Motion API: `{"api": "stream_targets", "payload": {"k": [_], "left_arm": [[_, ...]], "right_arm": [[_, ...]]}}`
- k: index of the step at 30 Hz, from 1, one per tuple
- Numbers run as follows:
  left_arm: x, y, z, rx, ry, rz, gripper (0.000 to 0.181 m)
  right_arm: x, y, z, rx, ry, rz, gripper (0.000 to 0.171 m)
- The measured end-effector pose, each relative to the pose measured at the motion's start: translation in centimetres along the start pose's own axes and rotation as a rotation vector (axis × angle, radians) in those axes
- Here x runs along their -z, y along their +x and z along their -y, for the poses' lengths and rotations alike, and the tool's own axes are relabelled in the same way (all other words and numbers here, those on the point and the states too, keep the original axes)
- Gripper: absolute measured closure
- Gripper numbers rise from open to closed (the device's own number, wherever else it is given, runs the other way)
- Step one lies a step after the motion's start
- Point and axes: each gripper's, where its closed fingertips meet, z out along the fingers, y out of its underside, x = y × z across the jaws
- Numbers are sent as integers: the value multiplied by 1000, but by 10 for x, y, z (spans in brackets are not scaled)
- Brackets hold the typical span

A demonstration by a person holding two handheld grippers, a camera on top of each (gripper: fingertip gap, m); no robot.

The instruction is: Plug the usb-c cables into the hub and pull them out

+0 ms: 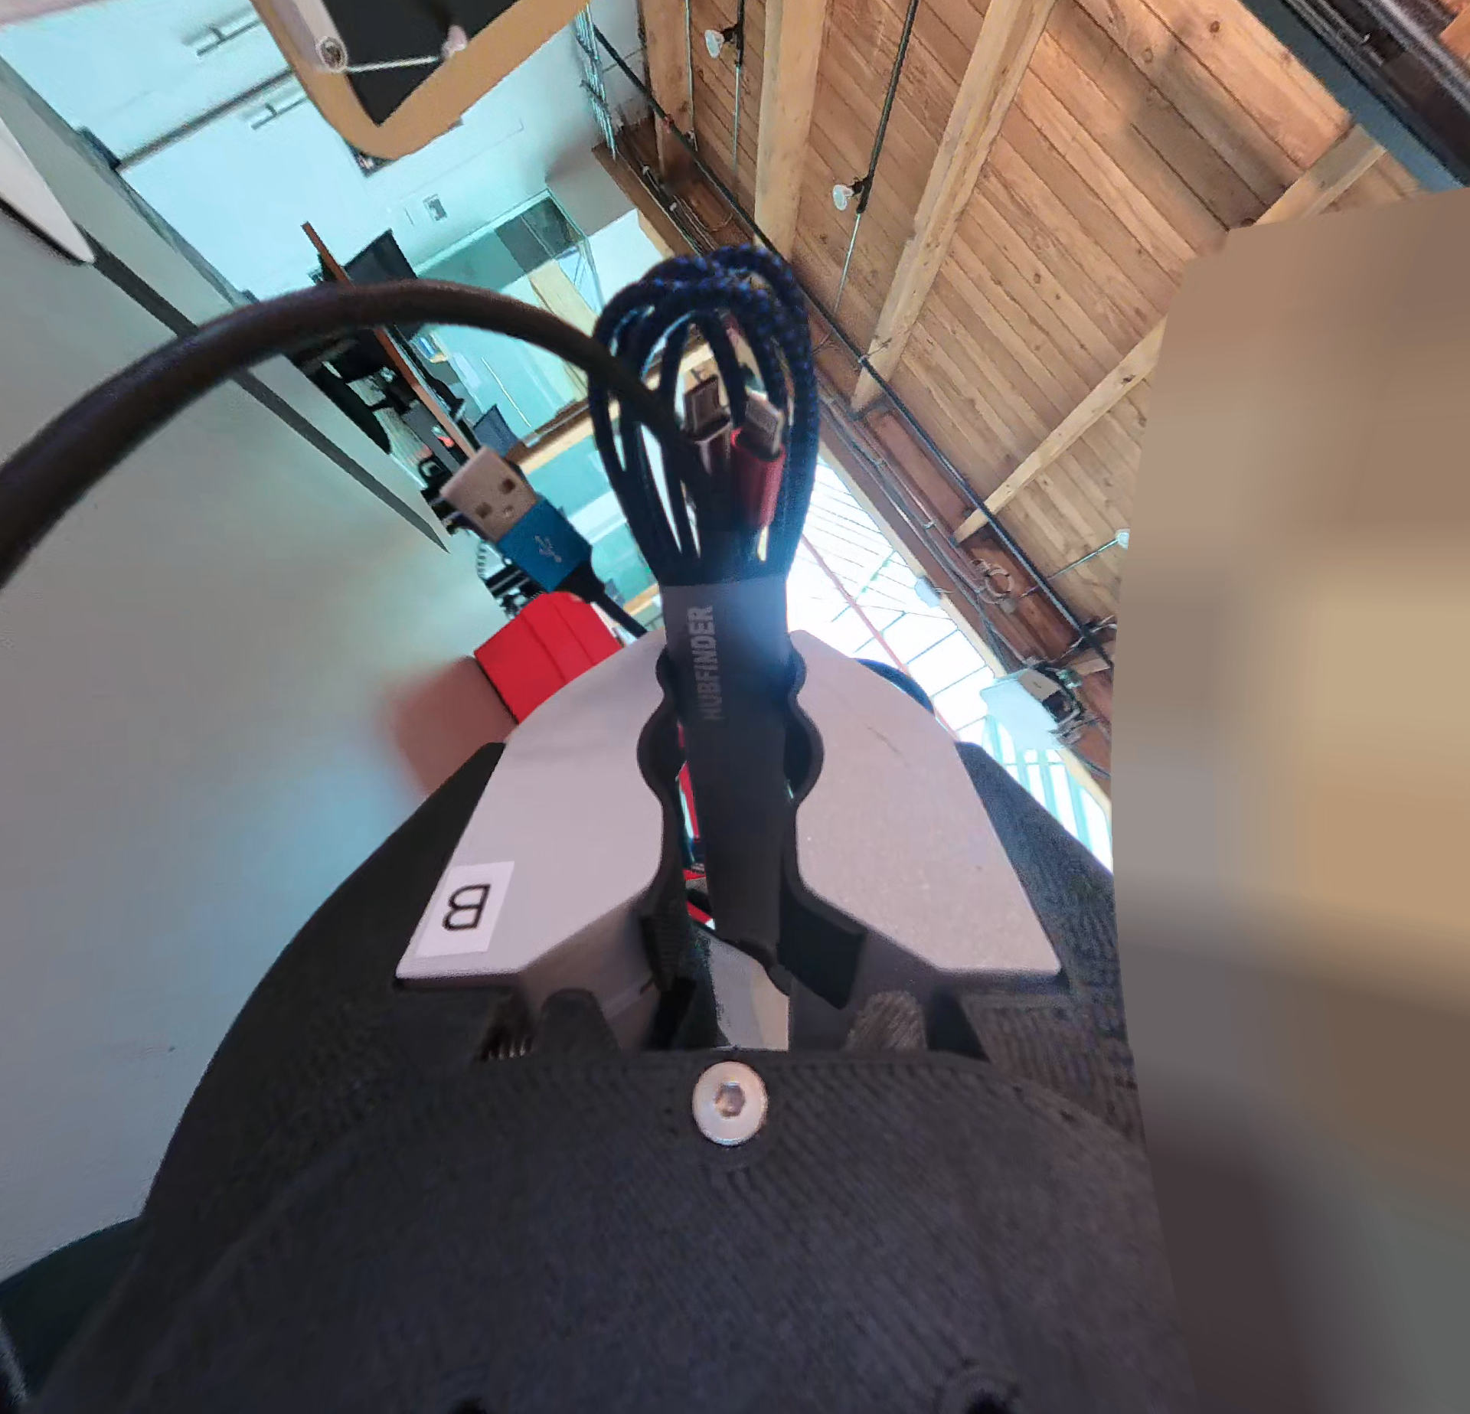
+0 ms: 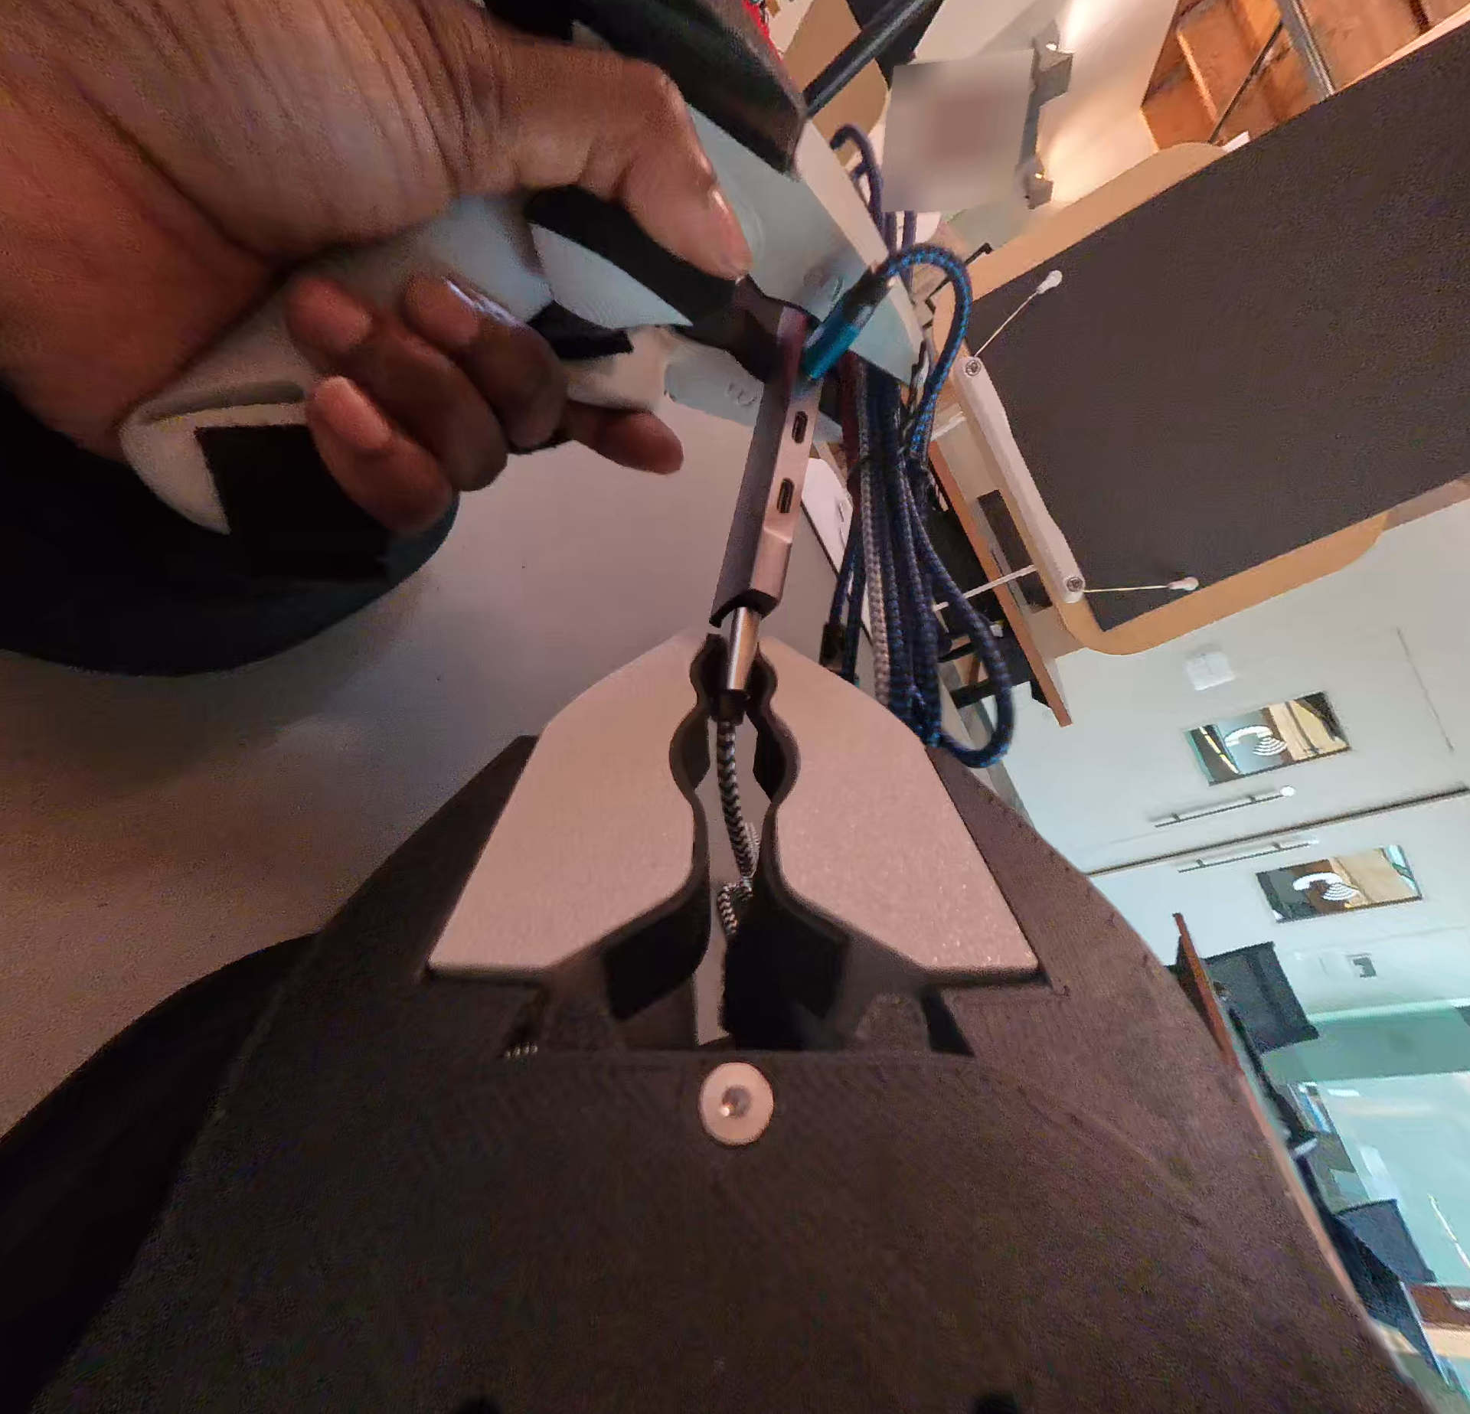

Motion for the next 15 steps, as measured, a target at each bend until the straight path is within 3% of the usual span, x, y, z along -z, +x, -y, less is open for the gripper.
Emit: {"api": "stream_targets", "payload": {"k": [1, 13, 15], "left_arm": [[1, 0, 0, -15, -6, 5, 161], [2, -6, -7, -79, -71, 52, 161], [8, -12, 13, -71, 34, 85, 167]], "right_arm": [[0, 0, -1, -22, 5, 3, 166], [13, -6, -18, -100, 2, 65, 167], [17, -10, -29, -54, -38, 66, 171]]}}
